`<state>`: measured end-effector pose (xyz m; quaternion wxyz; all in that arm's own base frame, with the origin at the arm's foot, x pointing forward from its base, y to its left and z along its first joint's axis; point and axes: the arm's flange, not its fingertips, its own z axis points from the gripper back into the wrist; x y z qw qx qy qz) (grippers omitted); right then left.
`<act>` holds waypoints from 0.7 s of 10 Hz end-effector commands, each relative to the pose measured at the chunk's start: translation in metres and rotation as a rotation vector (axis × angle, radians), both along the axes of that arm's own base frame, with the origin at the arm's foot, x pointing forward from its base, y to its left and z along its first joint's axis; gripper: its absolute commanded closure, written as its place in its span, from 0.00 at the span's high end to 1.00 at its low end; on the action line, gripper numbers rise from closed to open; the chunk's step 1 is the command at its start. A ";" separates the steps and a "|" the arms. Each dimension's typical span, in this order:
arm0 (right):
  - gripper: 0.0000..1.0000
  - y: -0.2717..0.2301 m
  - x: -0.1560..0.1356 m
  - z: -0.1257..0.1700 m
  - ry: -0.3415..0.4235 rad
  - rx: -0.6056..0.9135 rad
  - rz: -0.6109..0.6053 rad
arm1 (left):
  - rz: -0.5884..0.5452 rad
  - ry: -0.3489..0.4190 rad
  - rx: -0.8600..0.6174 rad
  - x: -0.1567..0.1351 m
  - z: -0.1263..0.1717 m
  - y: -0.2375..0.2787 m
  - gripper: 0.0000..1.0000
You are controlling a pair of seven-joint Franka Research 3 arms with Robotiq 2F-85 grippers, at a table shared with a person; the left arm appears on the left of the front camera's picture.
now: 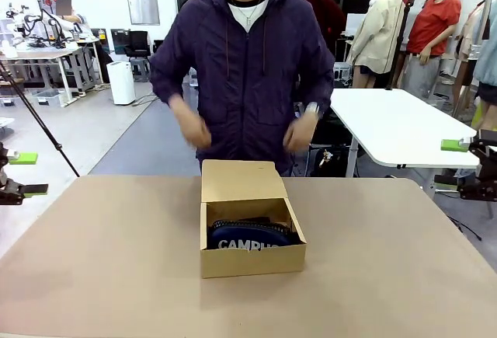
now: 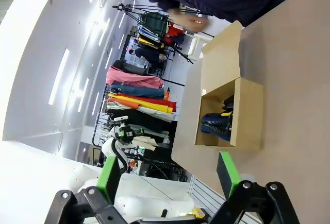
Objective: Pack the items into the box.
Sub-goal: Close the Mailer Box.
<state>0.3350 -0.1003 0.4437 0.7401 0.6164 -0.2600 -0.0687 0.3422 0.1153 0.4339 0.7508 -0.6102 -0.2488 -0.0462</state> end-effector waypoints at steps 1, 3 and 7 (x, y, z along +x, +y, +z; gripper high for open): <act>1.00 -0.002 -0.003 0.003 0.020 -0.001 0.013 | -0.006 0.009 -0.002 -0.003 0.004 0.000 1.00; 1.00 -0.002 -0.003 0.003 0.020 -0.001 0.013 | -0.006 0.009 -0.002 -0.003 0.004 0.000 1.00; 1.00 -0.002 -0.003 0.003 0.020 -0.001 0.013 | -0.006 0.009 -0.002 -0.003 0.004 0.000 1.00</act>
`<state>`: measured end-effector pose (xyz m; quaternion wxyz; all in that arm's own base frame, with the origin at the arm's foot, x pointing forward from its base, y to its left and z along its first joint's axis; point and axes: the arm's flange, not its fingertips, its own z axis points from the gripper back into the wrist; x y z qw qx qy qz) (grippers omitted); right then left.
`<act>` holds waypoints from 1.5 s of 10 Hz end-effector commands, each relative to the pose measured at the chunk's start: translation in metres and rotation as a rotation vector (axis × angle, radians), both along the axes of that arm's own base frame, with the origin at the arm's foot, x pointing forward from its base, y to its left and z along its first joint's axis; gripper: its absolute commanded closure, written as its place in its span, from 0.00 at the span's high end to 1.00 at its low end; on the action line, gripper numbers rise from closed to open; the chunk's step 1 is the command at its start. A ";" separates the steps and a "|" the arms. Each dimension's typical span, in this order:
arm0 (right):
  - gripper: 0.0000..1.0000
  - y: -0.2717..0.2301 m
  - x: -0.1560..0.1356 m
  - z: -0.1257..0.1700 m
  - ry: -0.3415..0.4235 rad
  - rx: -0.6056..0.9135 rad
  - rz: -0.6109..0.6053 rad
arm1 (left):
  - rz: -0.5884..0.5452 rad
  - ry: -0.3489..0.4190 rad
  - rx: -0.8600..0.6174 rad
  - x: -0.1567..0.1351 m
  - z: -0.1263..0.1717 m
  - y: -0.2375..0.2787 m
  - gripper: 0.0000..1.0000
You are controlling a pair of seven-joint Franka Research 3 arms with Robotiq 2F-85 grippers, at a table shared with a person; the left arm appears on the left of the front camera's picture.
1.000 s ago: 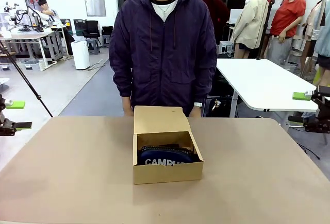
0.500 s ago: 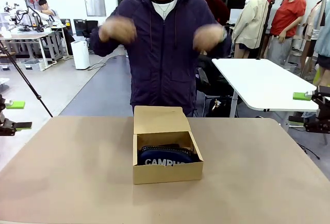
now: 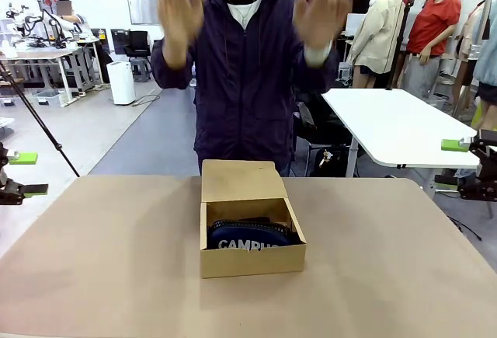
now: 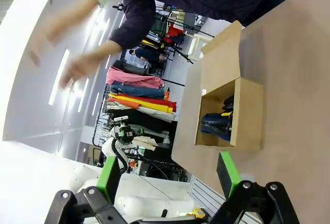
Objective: Pack the items into the box.
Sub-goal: Close the Mailer Box.
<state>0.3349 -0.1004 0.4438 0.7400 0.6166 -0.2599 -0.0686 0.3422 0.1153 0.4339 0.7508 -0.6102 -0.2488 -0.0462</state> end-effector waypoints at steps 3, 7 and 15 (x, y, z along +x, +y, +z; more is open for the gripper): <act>1.00 -0.001 -0.003 0.003 0.020 -0.002 0.013 | -0.006 0.009 -0.002 -0.003 0.004 0.000 1.00; 1.00 -0.001 -0.003 0.003 0.020 -0.002 0.013 | -0.006 0.009 -0.002 -0.003 0.004 0.000 1.00; 1.00 0.079 0.054 -0.002 -0.040 -0.104 0.092 | 0.068 -0.024 0.122 0.073 0.029 -0.086 1.00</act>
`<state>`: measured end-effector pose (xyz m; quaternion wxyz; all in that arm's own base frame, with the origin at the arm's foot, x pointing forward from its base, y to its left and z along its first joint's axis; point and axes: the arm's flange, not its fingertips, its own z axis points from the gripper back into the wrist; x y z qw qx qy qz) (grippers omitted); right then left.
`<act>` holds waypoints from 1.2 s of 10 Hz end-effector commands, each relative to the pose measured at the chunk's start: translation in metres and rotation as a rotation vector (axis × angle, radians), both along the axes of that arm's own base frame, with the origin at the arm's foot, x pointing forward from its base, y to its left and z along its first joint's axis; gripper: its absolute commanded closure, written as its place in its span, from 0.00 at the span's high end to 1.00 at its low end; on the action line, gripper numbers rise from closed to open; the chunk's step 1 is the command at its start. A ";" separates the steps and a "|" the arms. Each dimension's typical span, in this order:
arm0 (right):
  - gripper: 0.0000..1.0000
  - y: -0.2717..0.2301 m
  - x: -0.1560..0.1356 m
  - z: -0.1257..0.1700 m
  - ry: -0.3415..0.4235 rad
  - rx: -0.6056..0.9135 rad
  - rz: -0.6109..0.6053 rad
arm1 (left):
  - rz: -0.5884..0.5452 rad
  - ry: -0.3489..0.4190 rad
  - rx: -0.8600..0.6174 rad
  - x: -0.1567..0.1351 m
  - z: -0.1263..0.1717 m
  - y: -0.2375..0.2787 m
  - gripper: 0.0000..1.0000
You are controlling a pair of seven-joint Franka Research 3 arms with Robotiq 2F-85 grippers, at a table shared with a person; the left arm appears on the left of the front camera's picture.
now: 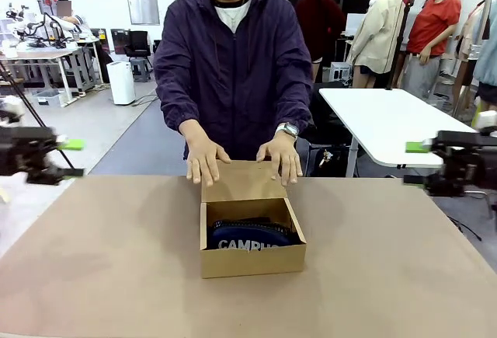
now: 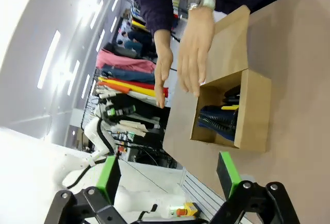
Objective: Pack the items into the box.
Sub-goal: Close the Mailer Box.
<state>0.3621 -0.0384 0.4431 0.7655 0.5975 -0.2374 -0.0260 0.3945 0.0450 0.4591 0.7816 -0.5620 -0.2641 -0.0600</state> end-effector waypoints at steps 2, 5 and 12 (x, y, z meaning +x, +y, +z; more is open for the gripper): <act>1.00 0.056 0.061 -0.018 -0.057 -0.050 0.043 | 0.044 0.013 0.013 0.058 -0.009 -0.045 1.00; 1.00 0.109 0.110 -0.062 -0.114 -0.114 -0.009 | -0.023 0.053 -0.019 0.105 -0.064 -0.087 1.00; 1.00 0.123 0.136 -0.081 0.012 -0.147 -0.020 | -0.026 0.080 0.007 0.107 -0.081 -0.098 1.00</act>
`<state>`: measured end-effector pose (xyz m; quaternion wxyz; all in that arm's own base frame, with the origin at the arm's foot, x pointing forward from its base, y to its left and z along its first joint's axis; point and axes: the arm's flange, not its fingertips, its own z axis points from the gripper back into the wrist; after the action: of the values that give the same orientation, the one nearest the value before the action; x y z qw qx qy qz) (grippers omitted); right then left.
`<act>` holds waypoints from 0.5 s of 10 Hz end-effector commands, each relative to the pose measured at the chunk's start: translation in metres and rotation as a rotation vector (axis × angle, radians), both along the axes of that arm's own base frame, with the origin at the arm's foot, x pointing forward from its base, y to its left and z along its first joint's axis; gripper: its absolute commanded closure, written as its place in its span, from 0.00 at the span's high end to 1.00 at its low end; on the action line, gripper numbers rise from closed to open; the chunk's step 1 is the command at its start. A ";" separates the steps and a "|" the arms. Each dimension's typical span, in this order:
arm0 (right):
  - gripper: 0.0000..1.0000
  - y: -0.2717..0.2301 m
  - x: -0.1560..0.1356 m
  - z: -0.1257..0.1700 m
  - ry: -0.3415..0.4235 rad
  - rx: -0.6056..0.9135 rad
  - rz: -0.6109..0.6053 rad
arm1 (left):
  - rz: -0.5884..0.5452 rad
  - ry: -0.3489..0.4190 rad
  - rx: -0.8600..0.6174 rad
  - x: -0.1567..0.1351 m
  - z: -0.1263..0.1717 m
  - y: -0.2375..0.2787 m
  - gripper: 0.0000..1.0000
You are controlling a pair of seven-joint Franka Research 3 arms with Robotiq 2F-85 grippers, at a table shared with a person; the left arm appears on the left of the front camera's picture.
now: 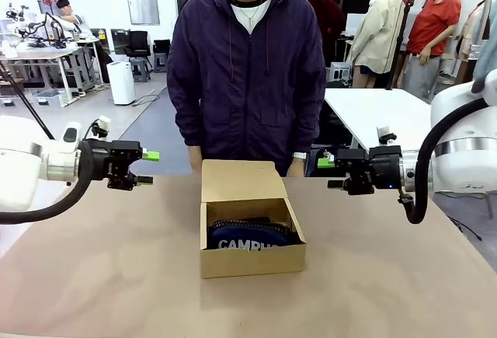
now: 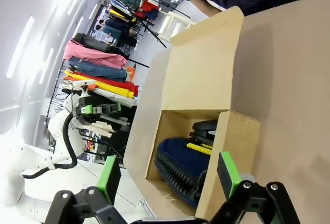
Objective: Pack the items into the box.
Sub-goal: Close the Mailer Box.
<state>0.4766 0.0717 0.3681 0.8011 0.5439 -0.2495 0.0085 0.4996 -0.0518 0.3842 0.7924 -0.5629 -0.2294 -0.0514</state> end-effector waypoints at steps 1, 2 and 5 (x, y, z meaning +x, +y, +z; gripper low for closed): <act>1.00 0.019 0.049 -0.013 0.098 0.000 -0.077 | 0.118 -0.005 -0.042 0.033 -0.013 -0.014 1.00; 1.00 0.025 0.068 -0.017 0.107 -0.004 -0.078 | 0.112 -0.028 -0.086 0.055 -0.022 -0.018 1.00; 1.00 0.051 0.132 -0.048 0.163 -0.034 -0.065 | 0.106 -0.060 -0.180 0.102 -0.048 -0.029 1.00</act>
<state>0.5839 0.1138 0.3209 0.8245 0.5223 -0.2104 -0.0568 0.5863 -0.0776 0.3435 0.7441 -0.6100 -0.2725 0.0046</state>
